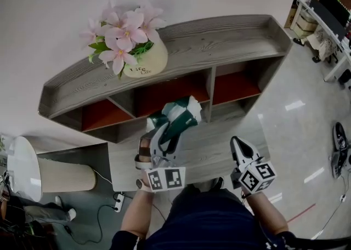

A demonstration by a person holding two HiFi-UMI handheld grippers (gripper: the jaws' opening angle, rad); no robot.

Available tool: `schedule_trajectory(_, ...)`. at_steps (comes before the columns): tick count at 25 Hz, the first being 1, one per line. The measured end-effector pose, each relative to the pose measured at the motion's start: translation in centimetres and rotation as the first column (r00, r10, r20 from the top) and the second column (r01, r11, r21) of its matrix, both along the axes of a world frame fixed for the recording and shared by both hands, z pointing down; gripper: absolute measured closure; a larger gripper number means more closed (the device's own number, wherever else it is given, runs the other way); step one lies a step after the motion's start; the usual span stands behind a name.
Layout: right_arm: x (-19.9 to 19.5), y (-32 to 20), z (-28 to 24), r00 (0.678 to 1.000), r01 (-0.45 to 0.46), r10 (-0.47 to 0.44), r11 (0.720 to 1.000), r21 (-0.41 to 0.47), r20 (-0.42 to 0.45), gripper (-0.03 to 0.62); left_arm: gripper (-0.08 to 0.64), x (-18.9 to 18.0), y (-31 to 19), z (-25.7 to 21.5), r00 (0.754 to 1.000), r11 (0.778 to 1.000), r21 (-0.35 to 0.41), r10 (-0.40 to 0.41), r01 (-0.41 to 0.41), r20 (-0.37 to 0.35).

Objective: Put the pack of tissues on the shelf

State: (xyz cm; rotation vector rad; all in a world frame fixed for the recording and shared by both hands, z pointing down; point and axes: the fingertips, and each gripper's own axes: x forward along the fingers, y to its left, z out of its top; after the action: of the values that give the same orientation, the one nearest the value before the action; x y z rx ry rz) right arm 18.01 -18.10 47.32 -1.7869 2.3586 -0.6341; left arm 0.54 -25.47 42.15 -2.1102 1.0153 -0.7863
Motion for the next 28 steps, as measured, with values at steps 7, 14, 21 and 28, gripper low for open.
schedule_trajectory(7,1.5,-0.1,0.3,0.999,-0.049,0.049,0.999,-0.008,0.017,0.581,0.350,1.2,-2.1,-1.0,1.000,1.000,0.023,0.012,-0.012,0.009)
schedule_trajectory(14,2.1,-0.2,0.4,0.997,-0.071,0.071,0.997,-0.011,0.028,0.581,0.350,2.1,-5.6,-1.2,1.000,1.000,0.002,0.008,-0.008,0.004)
schedule_trajectory(21,2.1,-0.2,0.6,0.996,-0.083,0.083,0.996,-0.019,0.031,0.581,0.350,3.4,-8.1,-1.1,1.000,1.000,-0.001,0.030,-0.030,0.003)
schedule_trajectory(28,2.1,-0.1,0.7,0.995,-0.097,0.098,0.995,-0.029,0.032,0.581,0.350,4.1,-9.7,0.1,0.998,0.999,-0.015,0.047,-0.046,0.039)
